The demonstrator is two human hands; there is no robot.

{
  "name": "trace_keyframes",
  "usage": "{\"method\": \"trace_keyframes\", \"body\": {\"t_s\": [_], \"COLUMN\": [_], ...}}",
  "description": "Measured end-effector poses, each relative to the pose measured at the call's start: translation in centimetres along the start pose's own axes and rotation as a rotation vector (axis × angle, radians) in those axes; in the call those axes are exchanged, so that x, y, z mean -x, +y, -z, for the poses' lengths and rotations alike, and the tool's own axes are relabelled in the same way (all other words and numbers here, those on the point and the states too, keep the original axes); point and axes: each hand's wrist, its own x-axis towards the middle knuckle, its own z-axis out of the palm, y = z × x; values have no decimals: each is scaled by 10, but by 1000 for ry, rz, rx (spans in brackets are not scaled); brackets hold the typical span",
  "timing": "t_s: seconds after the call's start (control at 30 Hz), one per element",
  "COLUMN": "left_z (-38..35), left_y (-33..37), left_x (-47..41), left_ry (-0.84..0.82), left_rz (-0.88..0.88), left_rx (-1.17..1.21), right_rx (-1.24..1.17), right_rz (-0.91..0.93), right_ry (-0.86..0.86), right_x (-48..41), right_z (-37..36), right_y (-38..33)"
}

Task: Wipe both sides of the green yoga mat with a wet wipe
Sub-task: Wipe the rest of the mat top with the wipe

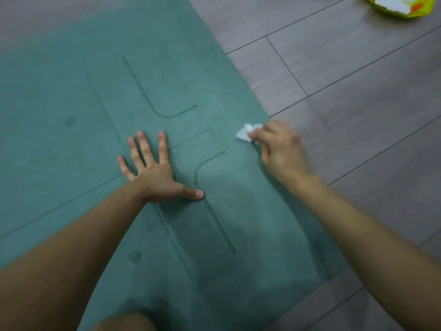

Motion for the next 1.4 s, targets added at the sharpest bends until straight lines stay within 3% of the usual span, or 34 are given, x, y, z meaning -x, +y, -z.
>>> {"method": "trace_keyframes", "body": {"t_s": [0.07,0.13,0.23,0.33,0.53,0.63,0.73,0.8,0.87,0.9,0.97,1.07,1.17,1.23,1.3,1.4], "left_z": [-1,0,0,3,2,-2,-13,-18,-23,-27,-38,-59,-63,-61,-59,-58], "left_y": [0,0,1,2,1,-2,-15,-34,-54,-63,-74,-77,-71,-71,-71,-71], "left_x": [0,-1,2,6,6,9,22,36,59,72,94,101,95,96,100,108], "left_ry": [6,11,18,22,50,113,326,426,454,439,333,206,221,234,261,294], "left_rz": [3,4,11,9,7,-13,-73,-133,-121,-79,-14,19,39,60,64,55], "left_rx": [-7,-11,-15,-4,-33,-28,16,16,-12,-33,-87,-161,-186,-197,-218,-244], "right_rx": [-26,53,137,96,-207,-163,-90,-39,6,24,14,-108,-213,-131,-81,17], "right_rz": [57,61,-81,-181,179,203,316,221,-31,-130,-155,112,484,630,511,84], "right_ry": [-45,-33,-60,-74,-189,-222,-328,-274,-198,-181,-198,-284,-451,-510,-427,-295], "right_x": [22,-14,-93,-87,71,77,55,24,-8,-16,-7,50,99,91,47,-21], "right_z": [3,-3,-11,-17,-23,-25,-19,-16,-13,-15,-25,-38,-33,-33,-41,-43], "right_y": [1,13,25,4,-81,-87,-82,-65,-46,-43,-56,-111,-155,-154,-136,-107]}}
